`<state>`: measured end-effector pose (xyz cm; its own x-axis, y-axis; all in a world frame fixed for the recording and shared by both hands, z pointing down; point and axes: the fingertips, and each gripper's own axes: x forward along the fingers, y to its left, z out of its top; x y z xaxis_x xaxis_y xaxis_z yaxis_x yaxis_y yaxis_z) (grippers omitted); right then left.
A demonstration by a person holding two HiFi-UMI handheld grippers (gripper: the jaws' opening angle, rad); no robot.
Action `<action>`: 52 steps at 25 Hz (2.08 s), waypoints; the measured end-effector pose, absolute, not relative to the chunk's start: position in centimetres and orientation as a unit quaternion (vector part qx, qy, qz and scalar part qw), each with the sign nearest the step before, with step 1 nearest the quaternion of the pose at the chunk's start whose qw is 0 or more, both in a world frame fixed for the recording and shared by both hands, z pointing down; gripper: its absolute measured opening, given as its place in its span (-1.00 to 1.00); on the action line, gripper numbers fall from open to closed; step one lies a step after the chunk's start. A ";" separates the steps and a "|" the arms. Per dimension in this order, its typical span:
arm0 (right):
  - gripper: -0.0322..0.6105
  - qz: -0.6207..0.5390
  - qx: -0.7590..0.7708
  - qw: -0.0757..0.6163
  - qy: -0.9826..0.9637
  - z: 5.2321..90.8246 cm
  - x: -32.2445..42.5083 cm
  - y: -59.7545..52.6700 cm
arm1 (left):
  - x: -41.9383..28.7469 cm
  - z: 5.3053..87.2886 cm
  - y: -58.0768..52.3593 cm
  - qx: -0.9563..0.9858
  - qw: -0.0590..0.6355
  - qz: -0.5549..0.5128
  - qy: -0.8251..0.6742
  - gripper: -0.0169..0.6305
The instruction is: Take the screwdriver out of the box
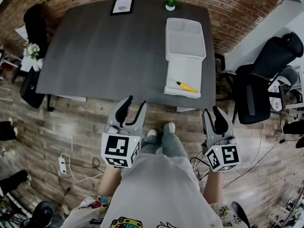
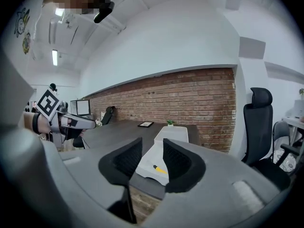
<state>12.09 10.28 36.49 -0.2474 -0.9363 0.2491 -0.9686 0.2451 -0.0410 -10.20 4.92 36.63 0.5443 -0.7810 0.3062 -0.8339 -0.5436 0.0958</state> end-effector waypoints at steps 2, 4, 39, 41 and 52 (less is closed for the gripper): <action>-0.47 0.096 0.605 0.092 -0.785 36.7 12.4 9.4 | -9.8 37.2 4.3 0.870 0.123 0.119 -0.462 -0.38; -0.46 0.099 0.605 0.093 -0.785 37.0 12.9 8.4 | -9.4 37.6 3.4 0.869 0.128 0.119 -0.462 -0.37; -0.42 0.098 0.544 0.083 -0.829 35.5 17.8 -10.4 | -2.0 34.3 -14.3 0.861 0.098 0.098 -0.488 -0.37; -0.42 0.103 0.547 0.086 -0.826 35.6 17.7 -10.4 | -2.1 34.5 -14.4 0.864 0.101 0.102 -0.483 -0.37; -0.42 0.111 0.548 0.100 -0.823 36.2 16.4 -10.8 | -1.9 35.1 -14.7 0.875 0.107 0.108 -0.460 -0.38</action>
